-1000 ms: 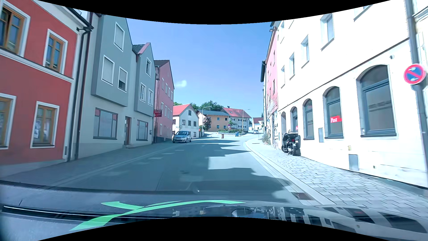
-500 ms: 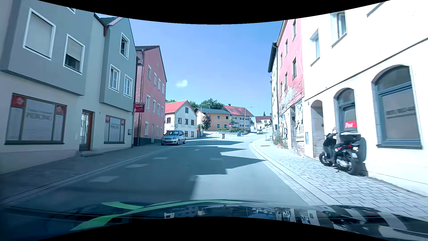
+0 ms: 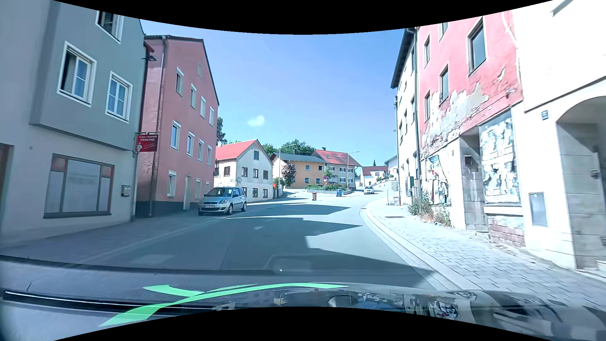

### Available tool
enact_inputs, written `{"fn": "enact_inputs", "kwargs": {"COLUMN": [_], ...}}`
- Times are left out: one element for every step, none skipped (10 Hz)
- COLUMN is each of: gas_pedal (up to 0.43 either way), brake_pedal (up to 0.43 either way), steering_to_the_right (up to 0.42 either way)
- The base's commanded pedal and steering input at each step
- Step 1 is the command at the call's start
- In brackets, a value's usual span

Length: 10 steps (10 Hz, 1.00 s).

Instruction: Follow the waypoints while adhering to traffic rules and regulations

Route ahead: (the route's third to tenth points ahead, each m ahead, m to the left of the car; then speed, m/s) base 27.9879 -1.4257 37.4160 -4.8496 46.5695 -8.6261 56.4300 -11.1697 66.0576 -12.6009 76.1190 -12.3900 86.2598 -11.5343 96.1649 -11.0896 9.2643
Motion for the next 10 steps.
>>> {"fn": "enact_inputs", "kwargs": {"gas_pedal": [0.157,0.169,0.169,0.169,0.177,0.189,0.189,0.189,0.189,0.189], "brake_pedal": [0.0,0.0,0.0,0.0,0.0,0.0,0.0,0.0,0.0,0.0], "steering_to_the_right": [0.023,0.024,0.025,0.025,0.026,0.029,0.032,0.034,0.036,0.041]}}
